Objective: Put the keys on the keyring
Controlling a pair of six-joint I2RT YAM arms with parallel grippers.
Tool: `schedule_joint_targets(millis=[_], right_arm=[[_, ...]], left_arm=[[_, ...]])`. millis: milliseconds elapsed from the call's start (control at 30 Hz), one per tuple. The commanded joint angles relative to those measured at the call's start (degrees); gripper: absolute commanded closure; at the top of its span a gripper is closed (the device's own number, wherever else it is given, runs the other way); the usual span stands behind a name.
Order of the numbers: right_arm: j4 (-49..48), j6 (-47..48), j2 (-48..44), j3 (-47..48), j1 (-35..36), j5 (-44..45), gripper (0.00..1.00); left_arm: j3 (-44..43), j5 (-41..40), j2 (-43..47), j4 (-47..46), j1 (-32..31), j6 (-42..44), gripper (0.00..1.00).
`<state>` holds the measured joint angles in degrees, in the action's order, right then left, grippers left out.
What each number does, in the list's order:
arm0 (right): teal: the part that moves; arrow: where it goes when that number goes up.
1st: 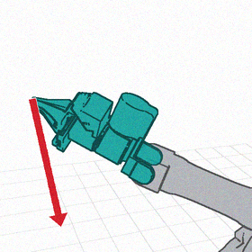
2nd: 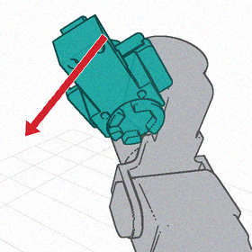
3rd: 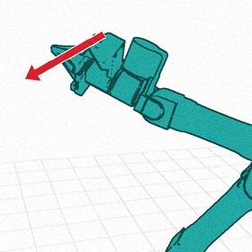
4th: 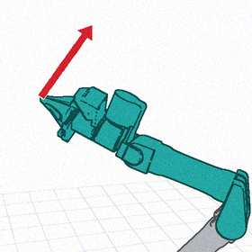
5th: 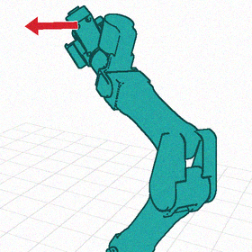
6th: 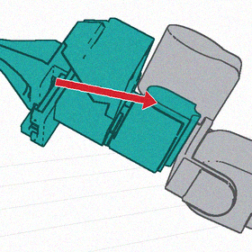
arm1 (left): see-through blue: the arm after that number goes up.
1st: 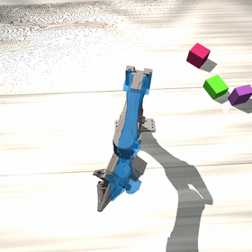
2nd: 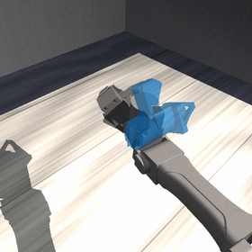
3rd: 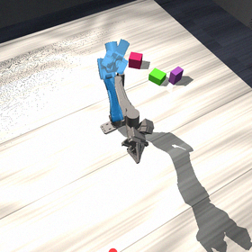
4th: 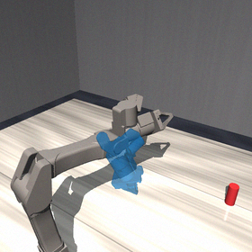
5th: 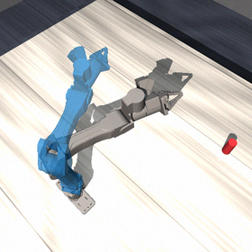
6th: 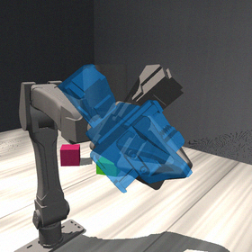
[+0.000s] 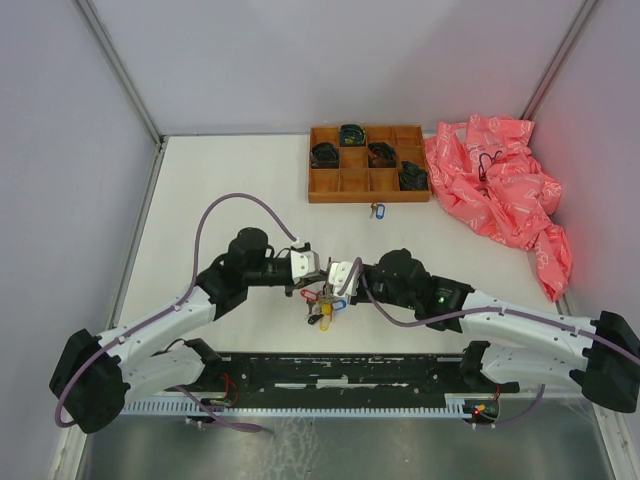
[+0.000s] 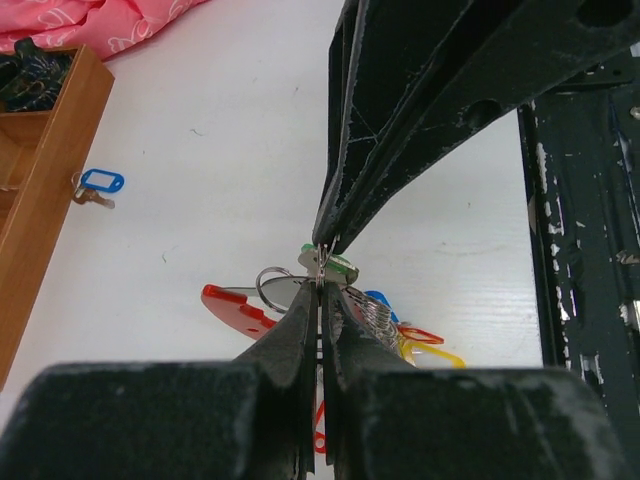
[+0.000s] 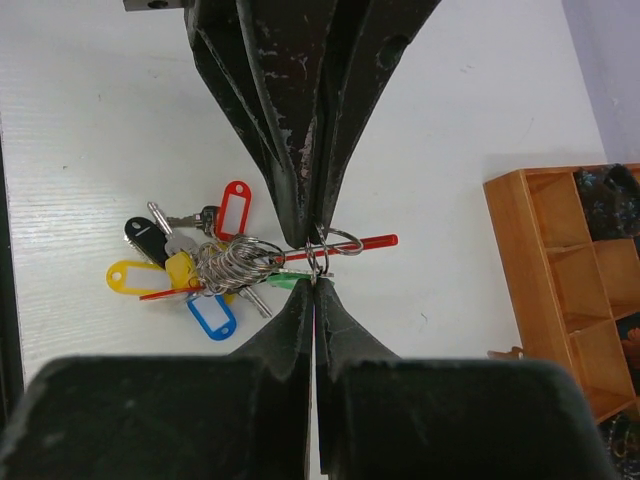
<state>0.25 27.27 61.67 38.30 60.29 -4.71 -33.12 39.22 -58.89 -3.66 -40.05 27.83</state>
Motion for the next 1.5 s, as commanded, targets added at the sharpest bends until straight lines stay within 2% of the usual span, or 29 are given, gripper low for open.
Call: schedule_joint_targets(millis=[0, 200, 633, 767, 933, 1067, 1200, 1467], right_arm=[[-4.67, 1.11, -3.11, -0.62, 0.45, 2.48, 0.99], [-5.23, 1.26, -3.49, -1.05, 0.50, 2.43, 0.99], [-6.64, 1.22, -2.21, -2.02, 0.48, 1.31, 0.99], [-6.17, 0.76, -1.57, -1.45, 0.48, 0.78, 0.99], [-6.06, 0.30, -2.32, -0.98, 0.46, 0.93, 0.99], [-4.71, 0.57, -2.98, 0.69, 0.48, 0.60, 0.99], [-2.15, 1.15, -2.22, 2.59, 0.49, 0.39, 0.99], [2.55, 3.60, -1.90, 5.50, 0.50, 0.84, 0.99]], left_arm=[[-2.78, -0.59, 0.09, -4.85, -0.26, -8.31, 0.97], [-3.10, -2.42, 1.14, -3.64, -0.29, -12.45, 0.97], [3.16, -8.18, 5.80, -15.43, -0.27, -29.16, 0.97], [6.10, -9.95, 6.16, -22.55, -0.24, -34.07, 0.97], [12.20, -16.58, 7.91, -34.18, -0.28, -39.97, 0.97], [15.05, -16.59, 7.27, -38.59, -0.28, -40.90, 0.97], [16.91, -13.54, 5.73, -41.27, -0.26, -41.03, 0.89], [16.51, -11.04, 4.75, -37.58, -0.27, -37.05, 0.79]])
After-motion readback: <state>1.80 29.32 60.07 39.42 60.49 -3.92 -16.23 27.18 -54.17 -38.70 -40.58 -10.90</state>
